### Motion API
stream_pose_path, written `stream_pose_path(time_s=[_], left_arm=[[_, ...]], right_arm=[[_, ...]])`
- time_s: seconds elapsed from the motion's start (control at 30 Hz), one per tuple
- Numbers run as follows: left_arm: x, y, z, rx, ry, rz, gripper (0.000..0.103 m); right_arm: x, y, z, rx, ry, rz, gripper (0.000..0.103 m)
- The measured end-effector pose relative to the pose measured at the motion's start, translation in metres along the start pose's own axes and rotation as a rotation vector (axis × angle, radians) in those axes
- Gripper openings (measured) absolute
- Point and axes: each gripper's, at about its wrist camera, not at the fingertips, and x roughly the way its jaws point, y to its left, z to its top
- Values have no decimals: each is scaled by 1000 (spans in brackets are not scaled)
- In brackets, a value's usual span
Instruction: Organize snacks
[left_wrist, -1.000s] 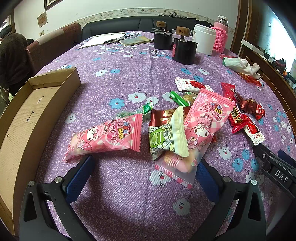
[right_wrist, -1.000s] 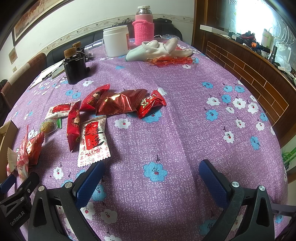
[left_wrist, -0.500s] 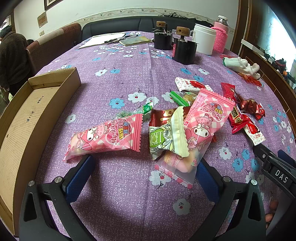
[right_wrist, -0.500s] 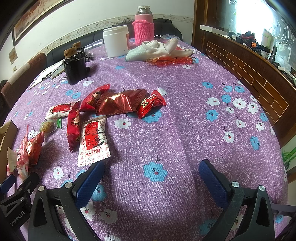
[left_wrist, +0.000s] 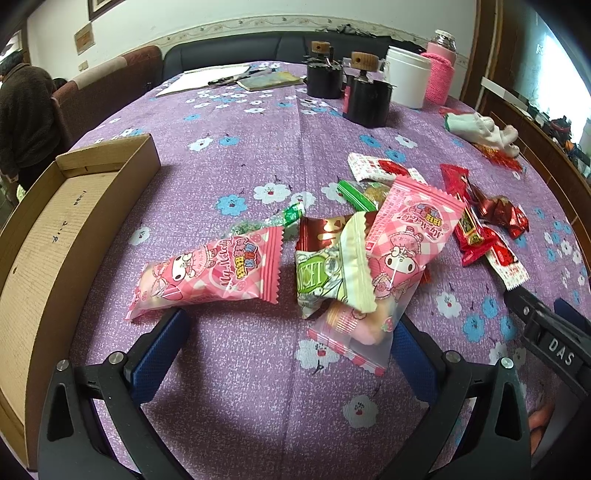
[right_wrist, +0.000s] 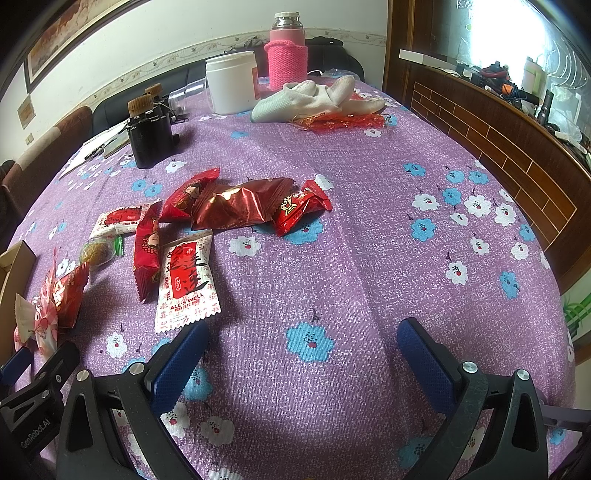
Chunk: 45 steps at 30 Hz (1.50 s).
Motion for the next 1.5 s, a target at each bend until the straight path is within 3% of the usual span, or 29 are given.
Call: stream_pose_path(time_s=[0.2, 0.33, 0.47, 0.67, 0.77, 0.83, 0.97, 1.13, 1.2, 1.23, 1.37, 1.5], left_arm=[[-2, 3, 0, 90, 39, -63, 103], [-15, 15, -7, 126, 57, -156, 103], [-53, 44, -11, 102, -32, -246, 103], [-103, 98, -7, 105, -163, -313, 103], [-123, 139, 2, 31, -203, -409, 103], [-126, 160, 2, -37, -207, -424, 103], [-118, 175, -2, -61, -129, -416, 103], [-140, 199, -16, -153, -179, -300, 103], [-155, 206, -18, -165, -211, -293, 103], [-171, 207, -17, -165, -247, -295, 103], [-227, 210, -3, -143, -375, -281, 103], [-275, 208, 26, -96, -532, -221, 103]], right_arm=[[0, 0, 0, 0, 0, -1, 103], [0, 0, 0, 0, 0, 0, 103], [0, 0, 0, -1, 1, 0, 103], [-8, 1, -12, 36, 6, -32, 103], [-10, 2, -12, 66, 34, -45, 103], [-11, 2, -12, 88, 49, -50, 103], [-14, 4, -14, 86, 68, -53, 103], [-16, 7, -17, 55, 75, -53, 103], [-20, 9, -16, 35, 102, -68, 102], [-25, 10, -17, 28, 91, -68, 100], [-81, 26, -15, -49, -94, -49, 97], [-162, 40, 5, -80, -339, 88, 99]])
